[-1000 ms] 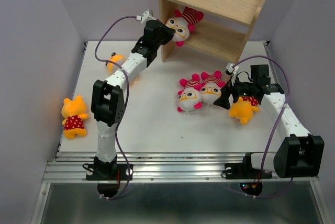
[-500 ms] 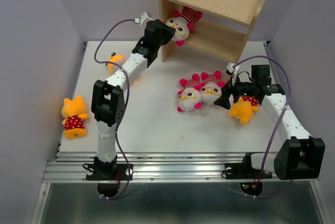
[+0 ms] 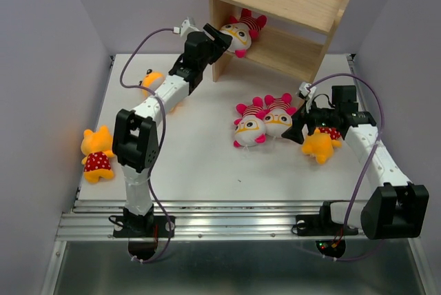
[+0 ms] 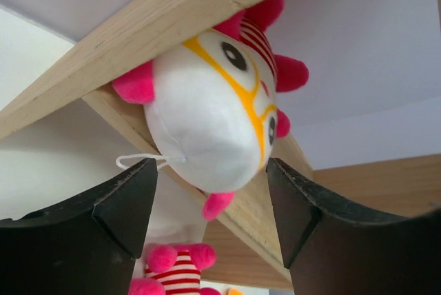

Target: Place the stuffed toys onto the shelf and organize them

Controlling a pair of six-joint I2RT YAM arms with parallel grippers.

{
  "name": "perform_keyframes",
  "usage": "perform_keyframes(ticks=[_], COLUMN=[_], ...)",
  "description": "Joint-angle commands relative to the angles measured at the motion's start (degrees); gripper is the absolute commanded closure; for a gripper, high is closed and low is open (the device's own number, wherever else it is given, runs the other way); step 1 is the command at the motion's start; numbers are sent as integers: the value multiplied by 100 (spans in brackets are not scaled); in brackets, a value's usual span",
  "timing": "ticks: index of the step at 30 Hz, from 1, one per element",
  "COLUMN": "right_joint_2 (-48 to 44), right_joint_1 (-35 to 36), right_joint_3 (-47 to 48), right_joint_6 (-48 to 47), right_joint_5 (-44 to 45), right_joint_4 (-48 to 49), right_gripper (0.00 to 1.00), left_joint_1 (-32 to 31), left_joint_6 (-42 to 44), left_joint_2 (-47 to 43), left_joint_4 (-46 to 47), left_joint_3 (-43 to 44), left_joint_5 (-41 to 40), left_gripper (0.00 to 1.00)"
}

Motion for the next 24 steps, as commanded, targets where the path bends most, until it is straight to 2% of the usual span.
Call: perform_keyframes(ticks=[1,8,11,16,20,24], right_joint_2=[-197,-65,329,1156,1412,1455], right_joint_1=[-3,-3,-3,330,919,1420], right_joint_3=[95,270,700,1430,1571,1562], right_joint_6=[-6,-515,-1428,-3019,-3582,-3987], right_joint_5=[-83,-346,-654,-770,-348,109], right_joint_4=[-21,-425,-1285,-2798,-2694,-2045], right_gripper=[0,0,0,0,0,0], left_joint_1=[12,12,12,12,47,73], left_joint_6=[271,876,1465,2563,2592,2180], left_joint_2=[-712,-1509,-2090,-3584,-4857,-5826], left_joint_4=[706,750,820,768,619,452], left_joint_3=[-279,-972,-1587,-3354,-4828,-5813], left_joint_5=[262,623,658,702,676,623], left_gripper=[22,22,22,20,15,9])
